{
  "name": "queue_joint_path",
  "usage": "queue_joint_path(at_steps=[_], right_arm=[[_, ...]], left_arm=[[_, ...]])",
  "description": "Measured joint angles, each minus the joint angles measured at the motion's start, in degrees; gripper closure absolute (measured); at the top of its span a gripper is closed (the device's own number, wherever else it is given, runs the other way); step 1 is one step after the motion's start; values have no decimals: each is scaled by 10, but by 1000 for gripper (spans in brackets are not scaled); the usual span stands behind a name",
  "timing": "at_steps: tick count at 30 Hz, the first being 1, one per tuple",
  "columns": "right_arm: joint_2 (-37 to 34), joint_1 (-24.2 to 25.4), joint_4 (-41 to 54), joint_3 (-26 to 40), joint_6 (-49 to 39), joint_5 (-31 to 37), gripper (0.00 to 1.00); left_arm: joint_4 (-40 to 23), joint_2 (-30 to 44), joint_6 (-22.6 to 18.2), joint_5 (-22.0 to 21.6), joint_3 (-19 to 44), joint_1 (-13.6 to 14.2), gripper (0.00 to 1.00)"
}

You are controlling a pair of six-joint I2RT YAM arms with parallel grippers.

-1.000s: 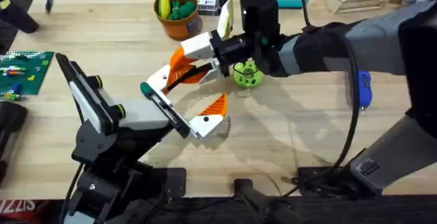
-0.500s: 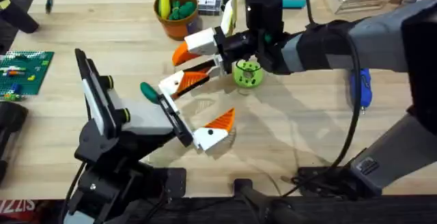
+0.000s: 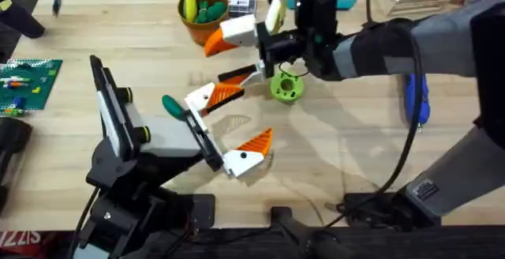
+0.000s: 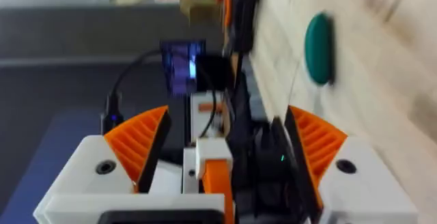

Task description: Pick up the gripper from the table and insert it into the empty holder that is missing its gripper. Then pick up a screw, insert it into the mounting hole, and use the screwdriver to tighten it. Finally, clean up the table by picking up the vegetable and placing it into the bucket.

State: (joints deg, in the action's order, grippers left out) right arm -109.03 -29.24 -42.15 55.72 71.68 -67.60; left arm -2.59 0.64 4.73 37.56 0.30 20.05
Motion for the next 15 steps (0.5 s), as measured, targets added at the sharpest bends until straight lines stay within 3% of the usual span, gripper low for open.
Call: queue_joint_path(at_steps=[7,15], right_arm=[[0,54,0,0,-9,54,8],[0,103,0,0,-15,68,8]], left_arm=[[0,0,0,0,0,0,12],[0,0,0,2,0,0,12]])
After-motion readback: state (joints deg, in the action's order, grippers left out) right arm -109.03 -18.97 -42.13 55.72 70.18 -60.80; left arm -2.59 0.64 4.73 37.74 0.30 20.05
